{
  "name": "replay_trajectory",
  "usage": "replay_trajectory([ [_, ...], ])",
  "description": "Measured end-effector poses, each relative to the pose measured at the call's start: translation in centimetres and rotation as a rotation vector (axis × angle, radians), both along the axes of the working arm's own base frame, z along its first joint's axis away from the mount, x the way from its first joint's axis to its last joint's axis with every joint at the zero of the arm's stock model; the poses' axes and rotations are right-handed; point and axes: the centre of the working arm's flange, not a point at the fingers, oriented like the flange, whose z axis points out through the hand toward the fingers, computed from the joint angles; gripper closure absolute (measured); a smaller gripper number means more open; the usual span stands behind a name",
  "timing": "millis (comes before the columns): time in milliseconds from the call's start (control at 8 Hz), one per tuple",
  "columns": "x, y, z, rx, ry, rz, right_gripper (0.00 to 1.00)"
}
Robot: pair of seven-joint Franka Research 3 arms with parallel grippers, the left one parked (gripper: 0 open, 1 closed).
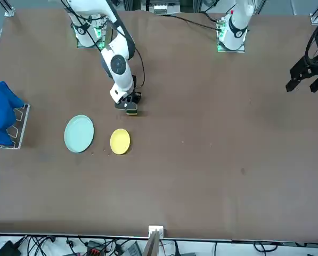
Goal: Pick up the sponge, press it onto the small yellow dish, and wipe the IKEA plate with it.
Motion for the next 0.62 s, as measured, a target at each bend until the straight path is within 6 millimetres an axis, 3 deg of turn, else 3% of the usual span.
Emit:
replay_trajectory([
  [250, 2.2, 0.4, 2.5, -0.036, 0.034, -0.015, 0.81],
  [500, 6.4, 0.1, 6.8, -0.041, 0.033, -0.044, 0.81],
  [625, 8.7, -1.1, 9.0, -0.041, 0.035, -0.045, 0.81],
])
